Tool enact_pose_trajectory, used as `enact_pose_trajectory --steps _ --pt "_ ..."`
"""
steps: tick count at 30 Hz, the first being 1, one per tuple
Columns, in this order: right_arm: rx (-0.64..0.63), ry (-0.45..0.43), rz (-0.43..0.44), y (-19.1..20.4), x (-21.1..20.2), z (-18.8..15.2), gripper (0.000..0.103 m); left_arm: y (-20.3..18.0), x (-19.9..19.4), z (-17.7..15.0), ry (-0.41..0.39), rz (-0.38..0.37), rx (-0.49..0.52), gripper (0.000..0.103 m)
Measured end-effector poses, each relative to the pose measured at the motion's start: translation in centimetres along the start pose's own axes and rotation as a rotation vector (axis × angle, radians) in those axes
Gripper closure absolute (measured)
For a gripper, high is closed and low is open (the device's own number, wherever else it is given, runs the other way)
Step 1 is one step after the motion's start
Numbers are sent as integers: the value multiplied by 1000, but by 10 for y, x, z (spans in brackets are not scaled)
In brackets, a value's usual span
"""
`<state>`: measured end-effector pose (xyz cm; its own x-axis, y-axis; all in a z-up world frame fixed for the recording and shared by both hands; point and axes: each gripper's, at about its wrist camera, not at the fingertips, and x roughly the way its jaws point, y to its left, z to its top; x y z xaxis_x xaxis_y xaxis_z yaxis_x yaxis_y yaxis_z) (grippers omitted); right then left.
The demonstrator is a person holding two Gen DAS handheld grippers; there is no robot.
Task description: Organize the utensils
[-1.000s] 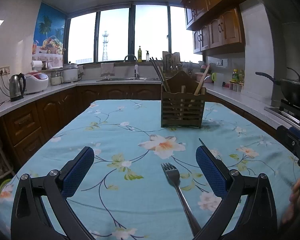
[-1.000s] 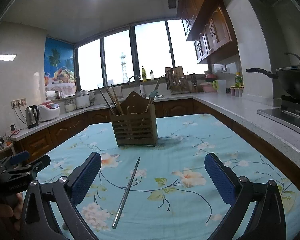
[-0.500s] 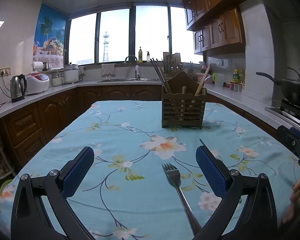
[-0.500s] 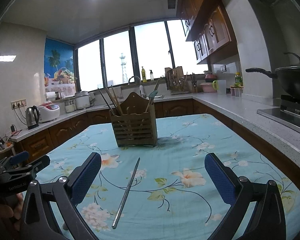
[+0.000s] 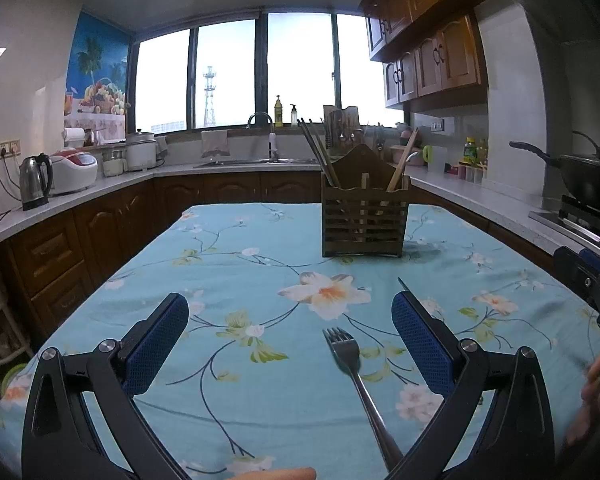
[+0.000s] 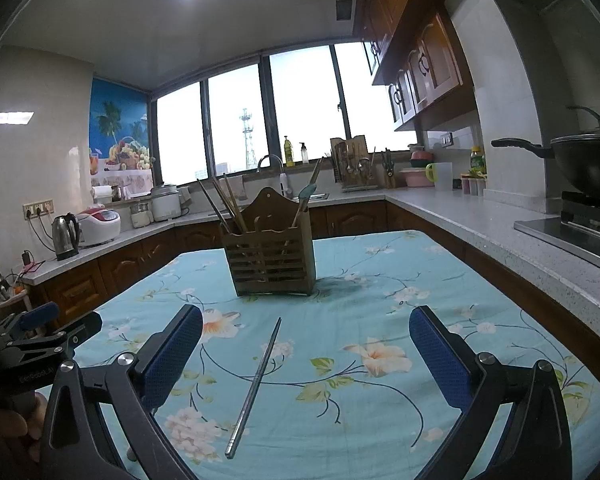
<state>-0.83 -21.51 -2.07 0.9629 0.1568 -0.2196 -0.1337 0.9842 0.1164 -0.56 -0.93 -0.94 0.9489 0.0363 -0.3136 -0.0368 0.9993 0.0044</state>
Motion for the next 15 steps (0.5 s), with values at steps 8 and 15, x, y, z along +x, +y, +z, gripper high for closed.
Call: enact_pose_trajectory --steps 8,15 --pt "1 2 -2 0 0 0 0 0 0 -1 1 0 0 0" --pt "0 -1 0 0 0 0 0 0 0 -1 -2 2 1 0"
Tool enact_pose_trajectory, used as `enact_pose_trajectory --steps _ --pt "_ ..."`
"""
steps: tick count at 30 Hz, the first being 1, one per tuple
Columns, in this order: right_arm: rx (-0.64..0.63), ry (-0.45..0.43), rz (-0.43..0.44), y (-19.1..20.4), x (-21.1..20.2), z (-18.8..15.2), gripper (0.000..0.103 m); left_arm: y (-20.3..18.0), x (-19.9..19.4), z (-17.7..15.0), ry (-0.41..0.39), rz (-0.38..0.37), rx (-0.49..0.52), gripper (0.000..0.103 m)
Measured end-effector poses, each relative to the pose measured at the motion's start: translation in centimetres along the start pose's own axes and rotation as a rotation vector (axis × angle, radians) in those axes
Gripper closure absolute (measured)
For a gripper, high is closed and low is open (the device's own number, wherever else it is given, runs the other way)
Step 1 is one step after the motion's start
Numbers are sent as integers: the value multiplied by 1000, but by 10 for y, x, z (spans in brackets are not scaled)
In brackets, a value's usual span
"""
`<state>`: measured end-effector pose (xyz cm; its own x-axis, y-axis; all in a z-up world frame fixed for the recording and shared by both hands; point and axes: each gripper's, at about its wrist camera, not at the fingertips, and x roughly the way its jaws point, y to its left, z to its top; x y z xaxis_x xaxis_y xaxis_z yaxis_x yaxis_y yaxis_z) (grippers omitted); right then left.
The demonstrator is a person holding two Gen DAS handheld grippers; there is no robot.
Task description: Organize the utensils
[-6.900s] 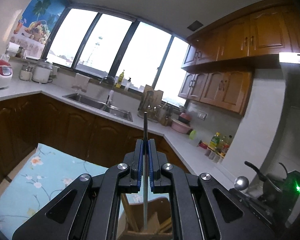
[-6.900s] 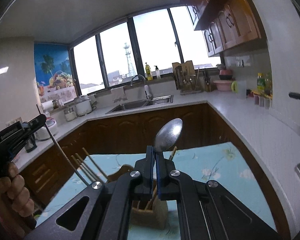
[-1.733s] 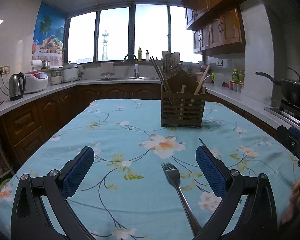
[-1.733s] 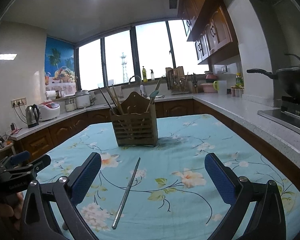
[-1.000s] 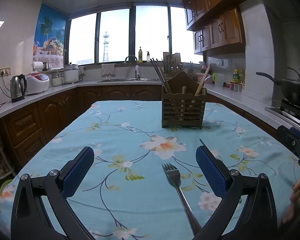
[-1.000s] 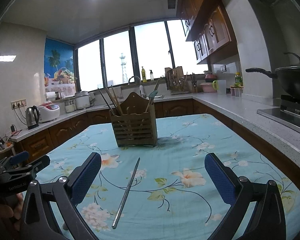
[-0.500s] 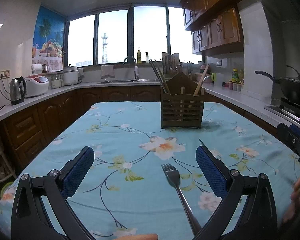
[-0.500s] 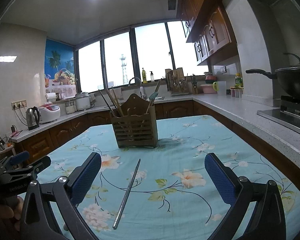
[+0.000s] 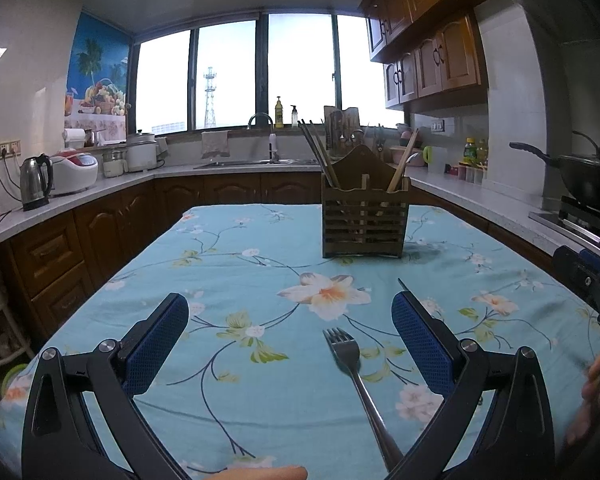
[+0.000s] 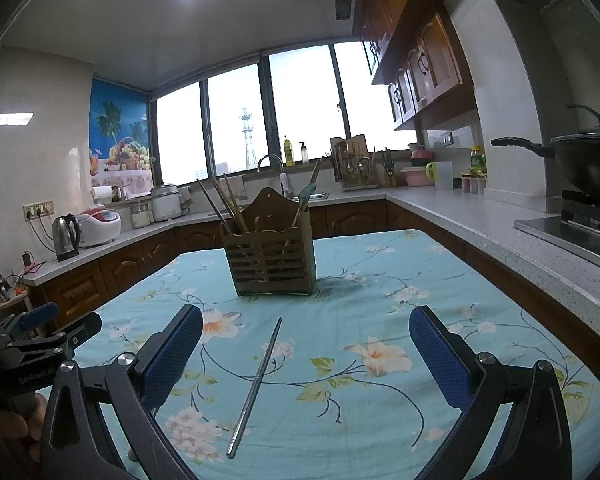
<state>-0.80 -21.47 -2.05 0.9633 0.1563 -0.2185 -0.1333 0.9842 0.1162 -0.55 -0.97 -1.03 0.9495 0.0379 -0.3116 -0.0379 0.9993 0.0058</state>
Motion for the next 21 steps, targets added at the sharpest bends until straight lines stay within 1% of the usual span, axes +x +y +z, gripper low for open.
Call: enact_pose_trajectory --steps 21 --pt "3 0 2 1 -1 0 0 1 -2 0 -9 2 4 0"
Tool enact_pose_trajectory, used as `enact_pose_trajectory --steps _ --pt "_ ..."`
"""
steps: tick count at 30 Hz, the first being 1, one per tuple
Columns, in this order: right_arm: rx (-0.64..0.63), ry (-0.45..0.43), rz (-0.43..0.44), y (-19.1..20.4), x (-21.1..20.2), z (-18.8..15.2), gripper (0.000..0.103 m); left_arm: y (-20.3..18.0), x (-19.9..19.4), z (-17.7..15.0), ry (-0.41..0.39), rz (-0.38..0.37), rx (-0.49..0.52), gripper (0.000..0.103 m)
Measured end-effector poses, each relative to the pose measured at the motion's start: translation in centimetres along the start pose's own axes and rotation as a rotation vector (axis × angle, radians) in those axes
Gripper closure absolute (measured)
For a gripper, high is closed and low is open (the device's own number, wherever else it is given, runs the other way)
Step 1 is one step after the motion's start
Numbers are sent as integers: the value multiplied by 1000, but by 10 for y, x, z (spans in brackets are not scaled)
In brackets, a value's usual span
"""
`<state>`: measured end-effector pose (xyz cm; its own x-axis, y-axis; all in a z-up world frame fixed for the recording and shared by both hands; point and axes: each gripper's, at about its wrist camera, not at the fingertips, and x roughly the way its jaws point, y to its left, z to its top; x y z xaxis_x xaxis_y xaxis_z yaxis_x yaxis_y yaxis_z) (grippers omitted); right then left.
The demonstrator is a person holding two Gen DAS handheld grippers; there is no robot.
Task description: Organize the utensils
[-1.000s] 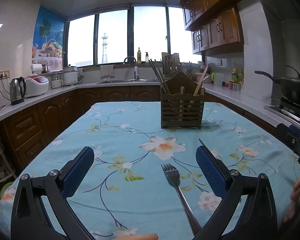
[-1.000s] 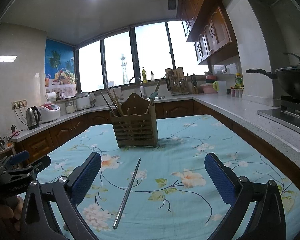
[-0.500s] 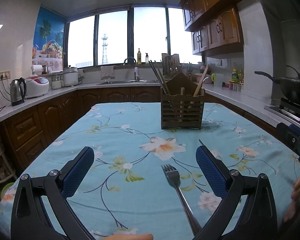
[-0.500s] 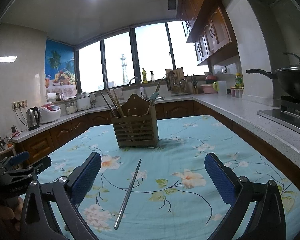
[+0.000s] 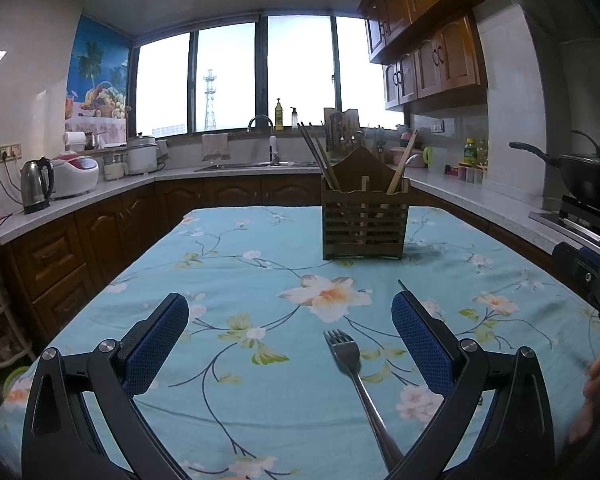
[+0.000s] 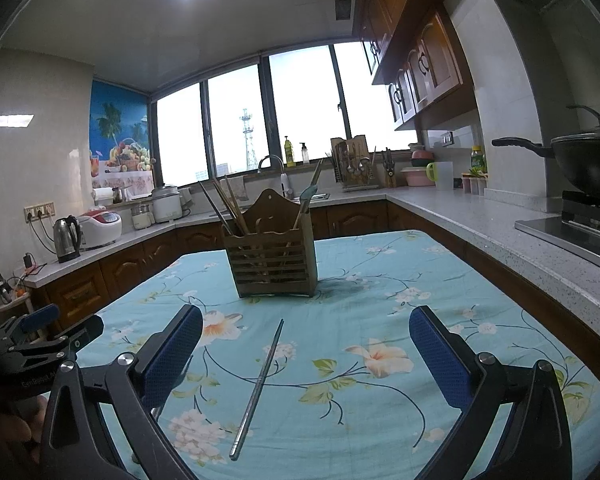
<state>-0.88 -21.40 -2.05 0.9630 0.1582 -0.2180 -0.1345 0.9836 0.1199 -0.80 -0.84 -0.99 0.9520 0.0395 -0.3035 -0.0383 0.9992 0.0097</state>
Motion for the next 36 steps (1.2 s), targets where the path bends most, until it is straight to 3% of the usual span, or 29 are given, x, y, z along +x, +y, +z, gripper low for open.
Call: enact_pose_trajectory --steps 36 --pt "6 16 -6 7 5 0 0 -3 9 -1 30 -29 -3 0"
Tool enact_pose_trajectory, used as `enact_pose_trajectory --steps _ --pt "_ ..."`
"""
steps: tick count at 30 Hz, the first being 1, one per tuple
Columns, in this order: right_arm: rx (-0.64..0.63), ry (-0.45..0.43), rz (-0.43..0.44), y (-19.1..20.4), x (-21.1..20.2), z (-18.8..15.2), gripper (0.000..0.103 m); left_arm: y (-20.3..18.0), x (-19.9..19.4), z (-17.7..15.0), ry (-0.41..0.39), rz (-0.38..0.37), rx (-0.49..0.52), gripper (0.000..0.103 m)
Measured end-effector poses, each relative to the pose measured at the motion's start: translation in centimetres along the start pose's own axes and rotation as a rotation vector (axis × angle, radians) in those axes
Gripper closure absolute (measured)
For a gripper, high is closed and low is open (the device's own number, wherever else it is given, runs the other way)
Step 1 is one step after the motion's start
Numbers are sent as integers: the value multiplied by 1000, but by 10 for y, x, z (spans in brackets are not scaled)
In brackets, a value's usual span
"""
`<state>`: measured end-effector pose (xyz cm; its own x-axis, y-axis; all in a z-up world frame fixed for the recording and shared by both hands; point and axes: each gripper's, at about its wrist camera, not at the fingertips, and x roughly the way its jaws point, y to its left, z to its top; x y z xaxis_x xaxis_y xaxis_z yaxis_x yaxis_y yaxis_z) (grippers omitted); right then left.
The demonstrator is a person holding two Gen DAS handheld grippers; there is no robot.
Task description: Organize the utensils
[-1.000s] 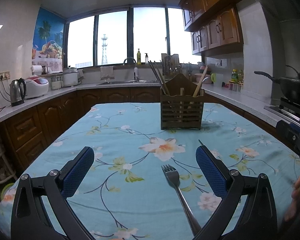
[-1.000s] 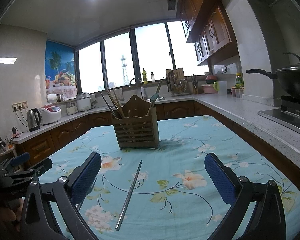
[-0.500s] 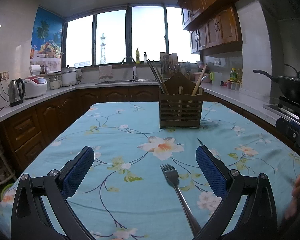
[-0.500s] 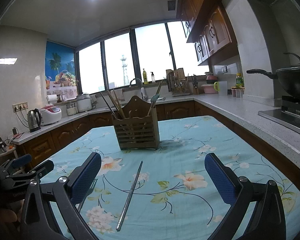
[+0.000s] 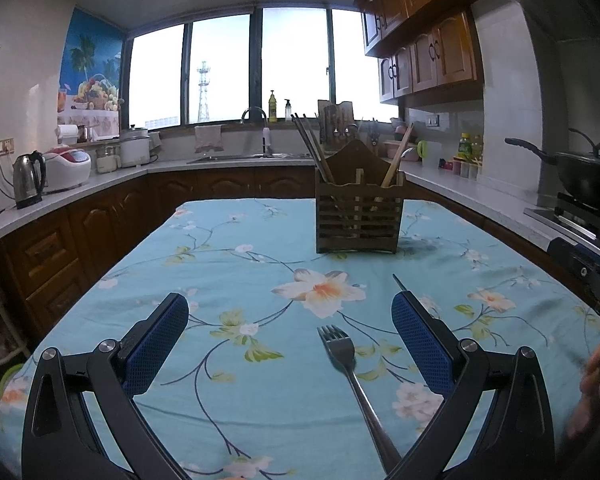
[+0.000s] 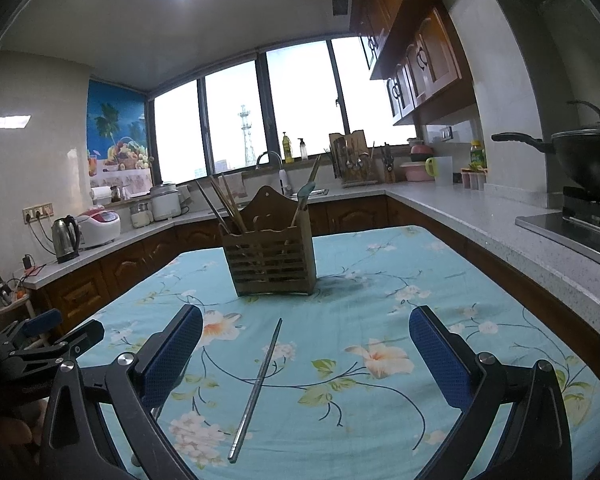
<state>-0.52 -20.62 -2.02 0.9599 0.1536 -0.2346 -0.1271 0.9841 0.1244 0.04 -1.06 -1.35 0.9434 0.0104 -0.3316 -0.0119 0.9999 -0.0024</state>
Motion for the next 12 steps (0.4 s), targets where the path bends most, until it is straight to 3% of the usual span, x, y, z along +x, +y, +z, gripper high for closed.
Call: enact_pose_trajectory --steps 12 --pt "14 49 -16 0 10 2 0 0 4 3 24 -17 -11 0"
